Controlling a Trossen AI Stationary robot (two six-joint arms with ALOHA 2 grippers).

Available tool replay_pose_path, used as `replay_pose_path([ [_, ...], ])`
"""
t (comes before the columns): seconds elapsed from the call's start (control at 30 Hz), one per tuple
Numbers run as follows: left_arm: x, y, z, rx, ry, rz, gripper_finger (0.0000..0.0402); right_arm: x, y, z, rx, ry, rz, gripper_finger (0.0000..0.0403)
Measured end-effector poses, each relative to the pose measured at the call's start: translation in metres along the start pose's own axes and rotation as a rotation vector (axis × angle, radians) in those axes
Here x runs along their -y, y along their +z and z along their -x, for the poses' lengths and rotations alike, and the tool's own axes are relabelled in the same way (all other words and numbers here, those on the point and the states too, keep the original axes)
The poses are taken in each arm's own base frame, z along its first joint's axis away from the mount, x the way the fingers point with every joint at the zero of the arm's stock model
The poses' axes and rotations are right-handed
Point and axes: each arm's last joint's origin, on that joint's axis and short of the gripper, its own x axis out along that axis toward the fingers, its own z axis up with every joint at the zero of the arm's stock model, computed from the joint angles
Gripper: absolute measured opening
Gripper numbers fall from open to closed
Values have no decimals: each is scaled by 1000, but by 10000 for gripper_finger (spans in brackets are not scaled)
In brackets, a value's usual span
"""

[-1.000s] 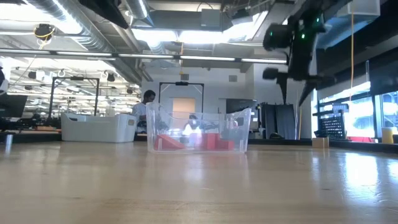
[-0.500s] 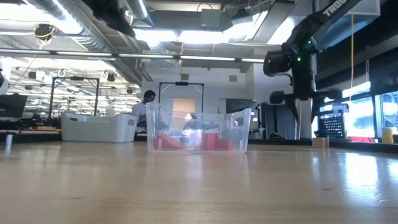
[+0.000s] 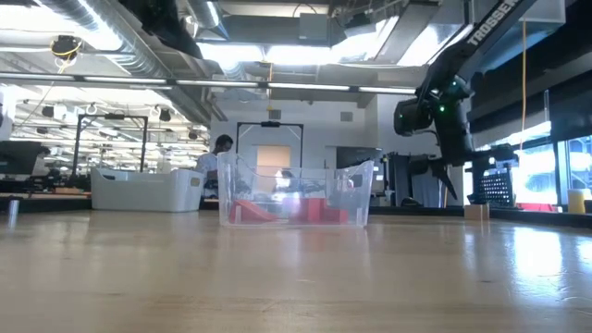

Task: Sort & place blocks by color
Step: Put the brown block into the gray bin

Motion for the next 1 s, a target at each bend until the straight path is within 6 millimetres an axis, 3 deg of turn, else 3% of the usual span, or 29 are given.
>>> replay_pose_path([
  [0.43, -11, -5, 2, -1, 22, 37, 125, -5, 2, -24, -43, -61, -1, 167],
  [0.73, -14, -6, 3, -6, 37, -1, 125, -19, -4, -42, -85, -9, 167, 162],
  [0.83, -14, -6, 3, -6, 36, -2, 125, -20, -4, -43, -87, -5, 182, 139],
  [1.0, -14, -6, 3, -7, 36, -2, 125, -21, -4, -43, -89, 9, 228, 56],
])
